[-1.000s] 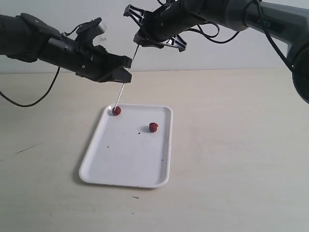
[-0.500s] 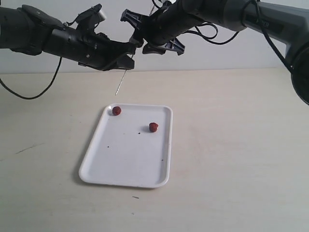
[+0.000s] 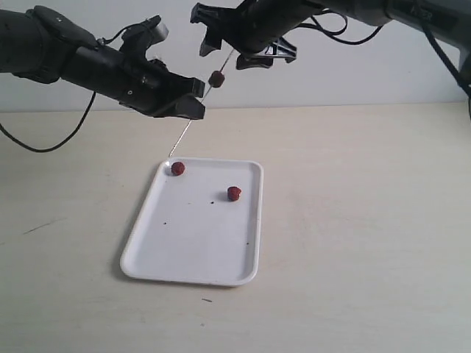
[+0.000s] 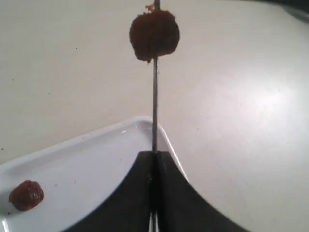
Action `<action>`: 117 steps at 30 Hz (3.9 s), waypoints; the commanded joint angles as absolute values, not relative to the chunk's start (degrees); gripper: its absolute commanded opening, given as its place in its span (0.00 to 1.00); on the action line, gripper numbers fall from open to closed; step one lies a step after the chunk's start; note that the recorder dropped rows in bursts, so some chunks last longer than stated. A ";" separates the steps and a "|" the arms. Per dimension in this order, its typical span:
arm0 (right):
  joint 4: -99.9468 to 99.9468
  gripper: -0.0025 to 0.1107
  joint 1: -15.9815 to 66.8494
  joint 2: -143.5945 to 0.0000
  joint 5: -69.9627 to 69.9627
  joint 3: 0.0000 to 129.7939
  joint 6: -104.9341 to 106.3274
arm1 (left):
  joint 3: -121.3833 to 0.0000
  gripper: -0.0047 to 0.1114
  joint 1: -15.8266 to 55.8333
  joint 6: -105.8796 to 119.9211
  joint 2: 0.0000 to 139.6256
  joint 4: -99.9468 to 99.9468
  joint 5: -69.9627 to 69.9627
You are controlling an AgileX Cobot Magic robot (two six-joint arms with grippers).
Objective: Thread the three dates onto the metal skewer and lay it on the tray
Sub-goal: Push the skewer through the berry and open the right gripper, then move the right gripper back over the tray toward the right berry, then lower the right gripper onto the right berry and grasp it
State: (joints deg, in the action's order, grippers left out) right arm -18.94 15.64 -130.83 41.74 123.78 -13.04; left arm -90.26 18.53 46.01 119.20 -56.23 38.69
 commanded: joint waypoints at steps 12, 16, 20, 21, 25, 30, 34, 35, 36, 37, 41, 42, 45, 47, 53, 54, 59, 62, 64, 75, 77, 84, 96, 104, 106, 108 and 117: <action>4.98 0.59 15.64 -123.19 58.14 123.91 -10.64 | -90.70 0.04 16.91 36.96 119.05 -37.78 51.74; 4.85 0.59 16.00 -121.38 61.96 123.91 -5.91 | -90.46 0.04 14.68 35.74 119.05 -34.47 55.01; 4.67 0.59 16.00 -121.09 65.97 123.91 -1.61 | -87.07 0.04 12.26 36.40 117.43 -34.88 54.79; 4.67 0.59 16.00 -121.09 66.63 123.78 -0.70 | -85.55 0.04 11.53 37.54 116.75 -35.02 54.79; 2.14 0.58 16.00 -121.36 69.68 123.30 3.46 | -82.28 0.04 10.23 40.93 113.76 -37.41 54.79; -9.13 0.57 16.00 -122.80 69.96 122.06 9.89 | -79.06 0.04 10.11 44.11 110.00 -37.41 56.75; -15.75 0.57 16.00 -122.90 69.96 118.73 15.00 | -77.30 0.04 10.11 46.27 107.99 -37.41 59.23; -15.76 0.57 16.00 -122.90 69.96 118.18 15.26 | -77.05 0.04 10.11 46.27 107.55 -37.41 59.35; -15.20 0.57 16.00 -122.90 69.96 117.65 15.26 | -76.76 0.04 10.11 46.27 107.22 -37.41 59.44; -14.89 0.57 16.00 -122.90 69.96 117.24 15.26 | -76.51 0.04 10.11 46.27 106.98 -37.17 59.44; -13.15 0.57 16.00 -122.90 69.96 115.22 15.26 | -76.48 0.04 9.60 46.27 106.24 -36.63 60.02; -13.16 0.57 16.00 -123.00 69.96 114.83 15.15 | -76.48 0.04 9.60 46.27 106.12 -36.40 60.35; -13.54 0.57 16.00 -123.39 69.96 114.64 15.15 | -76.48 0.04 9.14 46.27 106.01 -36.33 61.60; -13.54 0.57 16.28 -124.09 69.96 114.64 15.15 | -76.48 0.04 9.13 46.27 106.01 -35.92 61.60; -6.88 0.57 19.88 -126.79 69.96 114.64 16.67 | -76.48 0.04 9.02 46.27 106.01 -34.56 59.81; -4.93 0.57 20.86 -127.23 69.96 114.64 16.67 | -76.48 0.04 8.89 46.27 106.01 -34.56 59.03; -1.09 0.57 24.22 -129.58 69.96 114.64 14.59 | -76.48 0.04 7.08 45.80 106.01 -34.71 56.91; -1.54 0.57 24.37 -131.03 67.29 114.64 12.38 | -76.48 0.04 5.28 44.34 106.01 -34.71 56.64; -1.54 0.57 24.37 -131.84 66.06 114.64 12.38 | -76.48 0.04 3.95 43.36 106.01 -34.79 56.64; -4.05 0.57 24.37 -134.73 65.99 114.64 40.82 | -76.48 0.04 2.24 42.85 106.01 -35.06 56.64; -4.05 0.57 24.37 -134.96 65.62 114.64 45.40 | -76.48 0.04 2.24 42.85 106.01 -35.06 56.64; -4.05 0.57 24.37 -135.18 59.31 114.64 53.11 | -76.48 0.04 2.24 42.96 106.01 -35.06 56.64; -3.31 0.57 24.27 -138.20 58.73 114.64 55.93 | -76.48 0.04 2.24 43.09 106.01 -35.20 56.64; -0.69 0.57 24.27 -139.98 58.61 114.64 54.63 | -76.48 0.04 2.24 44.02 106.01 -37.31 56.64; 0.00 0.57 24.27 -139.97 58.61 114.64 53.72 | -76.48 0.04 2.24 44.90 106.01 -37.97 56.64; 0.44 0.57 24.27 -139.97 58.61 114.64 53.74 | -76.48 0.04 2.24 44.91 106.01 -38.12 56.64; -0.60 0.56 24.27 -139.97 58.61 114.64 53.74 | -76.48 0.04 2.24 44.91 106.01 -38.12 56.64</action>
